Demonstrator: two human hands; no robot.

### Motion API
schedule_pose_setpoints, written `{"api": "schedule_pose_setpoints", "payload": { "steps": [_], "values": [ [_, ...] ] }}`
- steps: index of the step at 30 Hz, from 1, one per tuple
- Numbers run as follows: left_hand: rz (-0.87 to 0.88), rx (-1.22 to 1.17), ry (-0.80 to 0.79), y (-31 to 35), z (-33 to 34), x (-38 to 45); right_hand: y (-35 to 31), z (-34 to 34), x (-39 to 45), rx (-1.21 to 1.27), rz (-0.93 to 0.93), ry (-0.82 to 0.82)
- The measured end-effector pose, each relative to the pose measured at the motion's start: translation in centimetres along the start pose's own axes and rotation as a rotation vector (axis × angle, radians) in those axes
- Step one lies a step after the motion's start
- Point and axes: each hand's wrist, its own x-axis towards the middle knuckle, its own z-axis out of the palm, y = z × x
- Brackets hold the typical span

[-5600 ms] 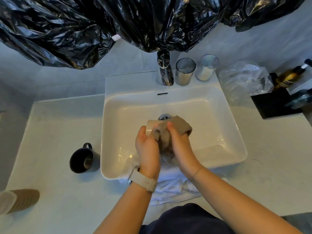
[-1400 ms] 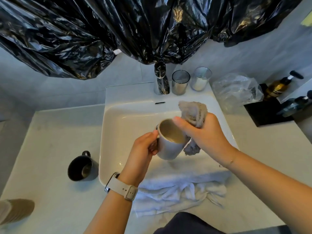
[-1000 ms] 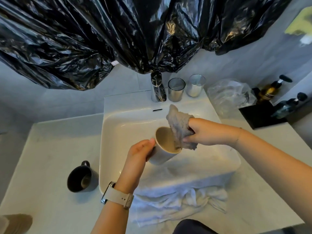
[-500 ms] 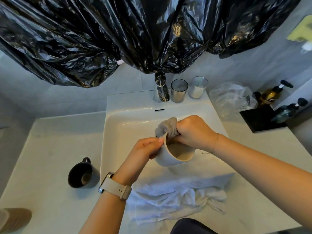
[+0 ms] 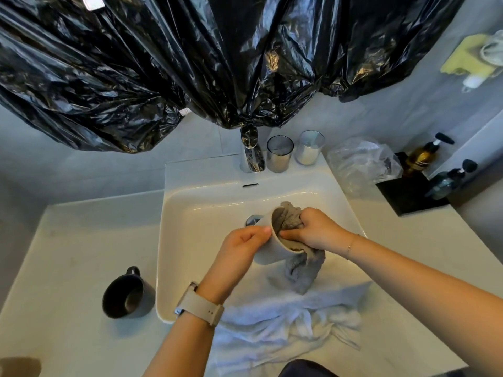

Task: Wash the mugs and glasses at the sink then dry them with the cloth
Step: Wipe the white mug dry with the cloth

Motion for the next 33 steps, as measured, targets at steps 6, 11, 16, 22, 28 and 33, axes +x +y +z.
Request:
{"api": "schedule_pose_setpoints", "payload": {
  "steps": [6,11,16,22,28,33],
  "values": [
    [-0.162,0.035,-0.246,0.7,-2.5,0.6,0.3,-0.8,-1.7,-0.192,-0.325,-0.038],
    [-0.248,-0.291,-0.141,-0.2,-2.3,0.5,-0.4,0.0,-1.6,0.004,-0.252,-0.084],
    [-0.089,-0.117,0.014,-0.2,-1.2,-0.4,-1.4,0.0,-0.3,0.204,0.141,-0.194],
    [0.052,0.021,0.123,-0.8,-1.0,-1.8,-2.2,2.2,-0.2,0.298,0.234,-0.193],
    [0.05,-0.017,0.081,-1.7,-1.5,-2.0,-3.3,2.7,-0.5,-0.112,0.025,0.244],
    [-0.09,-0.184,0.058,-2.8,-3.4,-2.1,-3.8,5.5,-1.8,0.076,-0.099,0.238]
  ]
}}
